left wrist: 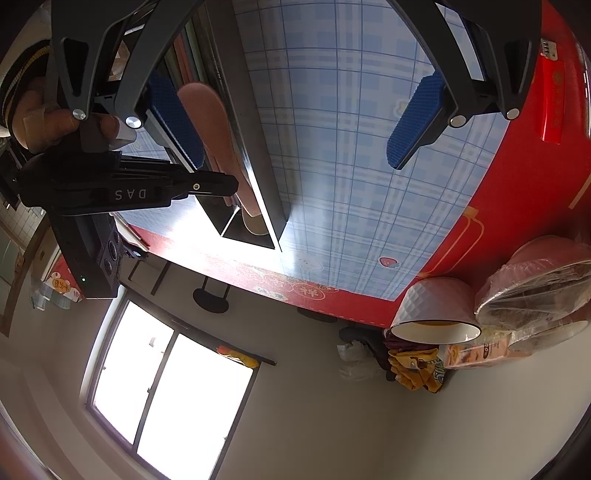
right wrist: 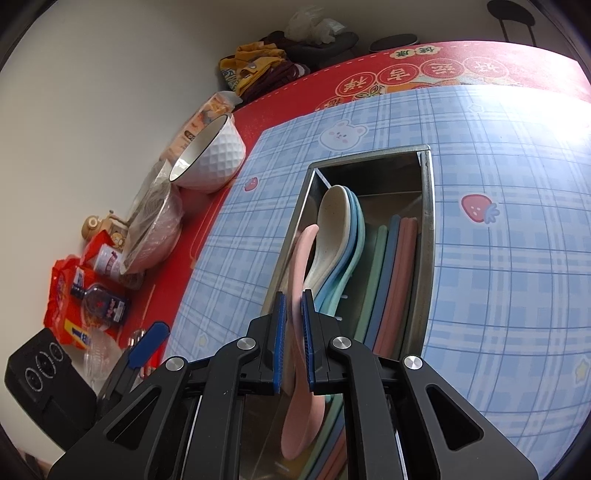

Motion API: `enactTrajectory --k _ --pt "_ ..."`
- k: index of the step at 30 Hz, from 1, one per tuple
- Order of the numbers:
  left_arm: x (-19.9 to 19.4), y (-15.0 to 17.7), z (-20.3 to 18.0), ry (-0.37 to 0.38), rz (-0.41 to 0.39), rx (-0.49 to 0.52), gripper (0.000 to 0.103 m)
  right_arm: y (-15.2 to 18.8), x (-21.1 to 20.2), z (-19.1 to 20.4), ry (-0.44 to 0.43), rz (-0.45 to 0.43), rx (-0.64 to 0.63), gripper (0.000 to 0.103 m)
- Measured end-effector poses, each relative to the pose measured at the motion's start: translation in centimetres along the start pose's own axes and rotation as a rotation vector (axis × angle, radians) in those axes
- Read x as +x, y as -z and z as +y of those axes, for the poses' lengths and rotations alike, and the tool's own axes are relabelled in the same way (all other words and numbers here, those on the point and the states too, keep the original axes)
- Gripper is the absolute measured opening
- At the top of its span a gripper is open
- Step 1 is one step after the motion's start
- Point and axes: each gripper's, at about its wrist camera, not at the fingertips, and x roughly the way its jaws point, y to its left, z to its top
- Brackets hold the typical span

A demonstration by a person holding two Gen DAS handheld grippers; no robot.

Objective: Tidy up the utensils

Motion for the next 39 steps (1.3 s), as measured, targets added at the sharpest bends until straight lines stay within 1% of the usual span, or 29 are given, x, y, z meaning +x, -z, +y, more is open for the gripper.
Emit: enactTrajectory --k 2,3,5,7,10,12,15,18,19,20,21,22,24,25,27,30,34,37,39 --pt "0.0 0.0 0.0 0.0 0.0 0.0 0.097 0.1 -0.4 -0.3 0.007 -0.009 -0.002 0.012" --pt "0.0 0.0 0.0 -0.001 0.0 0.001 0.097 0.2 -0.6 -0.3 0.013 -0.015 -0.007 0.017" --pt "0.0 0.0 0.0 0.0 0.001 0.0 0.097 0.4 -1.1 -0.4 0.025 -0.031 -0.024 0.023" --pt "0.0 0.0 0.0 -0.003 0.001 -0.001 0.097 0.6 -1.8 -0.2 0.039 -0.05 -0.053 0.024" --pt "0.0 0.1 0.0 -0.01 0.0 0.001 0.097 1.0 -2.9 0.3 0.069 -0.084 -0.111 0.029" --pt "0.0 0.1 -0.2 -0.017 -0.002 0.008 0.097 1.5 -3.8 0.7 0.09 -0.112 -0.153 0.042" --pt "0.0 0.1 -0.5 -0.023 0.003 0.027 0.097 2.2 -5.5 1.1 0.145 -0.165 -0.217 0.048" --pt "0.1 0.1 -1.0 -0.046 0.01 0.054 0.097 3.0 -7.3 1.2 0.197 -0.213 -0.265 0.054" --pt "0.1 0.1 -1.2 -0.058 0.01 0.067 0.097 3.2 -7.9 1.1 0.214 -0.229 -0.275 0.056" --pt "0.1 0.1 -1.5 -0.068 0.009 0.081 0.097 3.4 -8.4 1.0 0.226 -0.241 -0.283 0.061" --pt "0.1 0.1 -1.8 -0.078 0.006 0.096 0.097 3.6 -9.0 0.8 0.235 -0.25 -0.289 0.064" --pt "0.1 0.1 -2.1 -0.088 0.004 0.112 0.097 3.7 -9.6 0.7 0.244 -0.255 -0.294 0.065" --pt "-0.1 0.1 -2.8 -0.098 0.003 0.143 0.097 4.1 -10.7 0.4 0.265 -0.27 -0.301 0.072" --pt "-0.3 0.1 -3.2 -0.105 0.001 0.158 0.097 4.2 -11.3 0.3 0.276 -0.281 -0.302 0.073" --pt "-0.9 -0.2 -3.8 -0.114 -0.012 0.173 0.097 4.7 -12.6 0.1 0.302 -0.315 -0.305 0.088" --pt "-2.3 -1.3 -5.2 -0.128 -0.052 0.181 0.097 5.5 -14.9 0.1 0.315 -0.385 -0.324 0.088" --pt "-4.6 -2.7 -8.1 -0.163 -0.125 0.248 0.097 6.1 -17.8 0.0 0.342 -0.463 -0.314 0.088" --pt "-6.2 -3.3 -10.6 -0.17 -0.176 0.306 0.097 6.4 -20.0 -0.1 0.374 -0.528 -0.304 0.088" --pt "-7.1 -3.5 -12.1 -0.157 -0.206 0.33 0.097 6.7 -21.5 -0.2 0.389 -0.571 -0.292 0.088"
